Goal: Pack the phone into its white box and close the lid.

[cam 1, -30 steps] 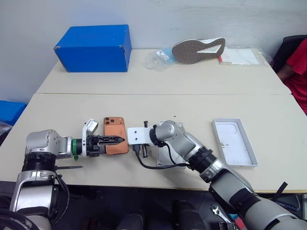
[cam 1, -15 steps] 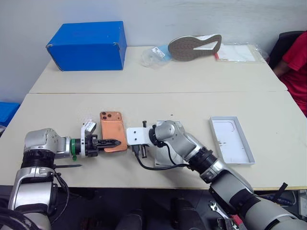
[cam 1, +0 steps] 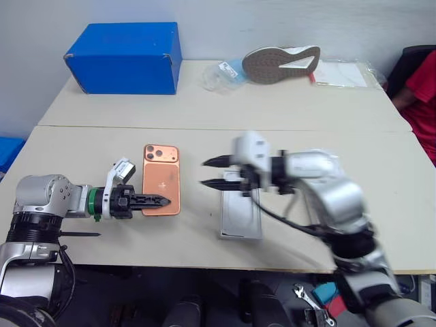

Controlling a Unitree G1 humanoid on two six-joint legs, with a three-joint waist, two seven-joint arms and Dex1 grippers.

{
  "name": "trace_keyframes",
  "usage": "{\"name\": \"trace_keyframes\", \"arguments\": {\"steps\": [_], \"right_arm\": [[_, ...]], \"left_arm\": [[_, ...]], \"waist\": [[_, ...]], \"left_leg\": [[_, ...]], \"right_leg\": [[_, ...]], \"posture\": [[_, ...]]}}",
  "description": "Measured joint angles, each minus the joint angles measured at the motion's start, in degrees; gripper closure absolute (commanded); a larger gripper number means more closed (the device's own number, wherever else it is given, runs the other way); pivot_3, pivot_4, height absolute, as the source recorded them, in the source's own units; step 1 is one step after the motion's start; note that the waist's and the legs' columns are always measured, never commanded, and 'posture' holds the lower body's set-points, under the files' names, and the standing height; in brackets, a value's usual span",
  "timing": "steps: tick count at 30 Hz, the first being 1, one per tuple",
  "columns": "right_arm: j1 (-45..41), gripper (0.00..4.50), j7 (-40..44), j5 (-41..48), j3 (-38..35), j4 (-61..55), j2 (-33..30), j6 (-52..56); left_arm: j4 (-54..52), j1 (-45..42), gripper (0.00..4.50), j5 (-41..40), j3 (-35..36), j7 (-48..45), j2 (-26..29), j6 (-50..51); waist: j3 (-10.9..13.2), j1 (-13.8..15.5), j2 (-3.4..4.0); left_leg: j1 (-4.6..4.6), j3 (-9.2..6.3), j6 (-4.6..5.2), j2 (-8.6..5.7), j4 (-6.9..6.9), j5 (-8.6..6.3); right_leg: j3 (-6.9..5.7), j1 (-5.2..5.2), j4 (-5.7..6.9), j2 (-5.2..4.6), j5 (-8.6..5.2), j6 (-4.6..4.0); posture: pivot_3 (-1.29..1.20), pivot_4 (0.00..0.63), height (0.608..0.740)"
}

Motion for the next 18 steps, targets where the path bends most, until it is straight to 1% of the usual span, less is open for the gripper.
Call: {"name": "trace_keyframes", "arguments": {"steps": [2,4,6,8,10,12,13,15,18], "right_arm": [[5.2,0.72,0.9,3.9,-5.2,-4.6,-5.3,2.6],[11.9,0.05,2.1,7.4,-10.4,-9.2,-10.1,3.5],[18.3,0.00,2.8,10.0,-15.7,-12.4,-13.9,3.9],[23.1,0.00,2.7,12.4,-20.8,-15.2,-16.2,4.7],[27.1,0.00,1.7,15.1,-25.5,-18.0,-17.4,5.5],[29.2,0.00,0.5,17.1,-27.8,-19.7,-17.8,6.1],[30.5,0.00,-0.2,18.0,-29.0,-20.3,-18.1,6.2],[31.9,0.00,-1.6,19.3,-30.2,-20.9,-18.7,6.4],[33.1,0.00,-3.3,21.0,-31.9,-21.9,-20.1,6.5]], "left_arm": [[-3.2,2.3,4.39,-2.3,-0.3,1.0,-0.6,1.6],[-5.8,3.6,4.39,-6.3,-0.8,2.9,-1.8,2.3],[-8.4,5.3,4.39,-10.6,-0.9,5.4,-2.1,2.7],[-10.2,6.5,4.39,-14.5,-0.8,8.9,-2.7,2.8],[-11.1,7.1,4.39,-18.1,0.4,14.1,-6.5,2.8],[-11.5,7.4,4.39,-20.3,0.7,19.1,-9.8,2.9],[-11.4,7.3,4.39,-21.0,1.5,22.6,-12.7,2.9],[-9.8,6.1,4.39,-22.6,1.8,29.5,-17.5,3.0],[-9.2,4.1,4.39,-23.6,0.9,38.7,-23.0,2.8]], "waist": [[0.0,0.1,-0.04],[0.1,0.3,-0.10],[0.2,0.3,-0.17],[0.2,0.2,-0.20],[0.3,0.7,-0.19],[0.3,1.1,-0.30],[0.3,1.5,-0.30],[0.3,1.8,-0.34],[0.4,2.2,-0.40]], "left_leg": [[-0.07,0.07,0.04,0.03,-0.04,-0.02],[-0.19,0.07,0.04,0.09,-0.03,-0.02],[-0.19,0.13,0.04,0.12,-0.01,-0.02],[-0.08,0.24,0.03,0.13,0.02,-0.02],[0.14,0.27,0.03,0.12,0.04,-0.01],[0.23,0.28,0.00,0.13,0.06,0.01],[0.26,0.29,-0.01,0.12,0.07,0.01],[0.27,0.30,-0.04,0.10,0.09,0.03],[0.26,0.30,-0.04,0.08,0.10,0.04]], "right_leg": [[0.01,0.02,-0.23,0.01,0.00,0.00],[-0.02,0.00,-0.40,0.02,0.00,0.00],[0.01,0.01,-0.40,0.02,0.00,0.00],[0.09,0.06,-0.34,0.02,0.00,0.01],[0.12,0.25,-0.44,-0.01,0.01,0.01],[0.14,0.31,-0.39,-0.01,0.01,0.01],[0.16,0.31,-0.36,-0.01,0.01,0.01],[0.15,0.32,-0.32,-0.01,0.02,0.02],[0.15,0.31,-0.34,-0.01,0.02,0.04]], "posture": [[0.00,0.150,0.740],[0.00,0.150,0.740],[0.00,0.150,0.740],[0.00,0.150,0.740],[0.00,0.150,0.740],[0.00,0.150,0.740],[0.00,0.150,0.740],[0.00,0.150,0.740],[0.00,0.150,0.740]]}}
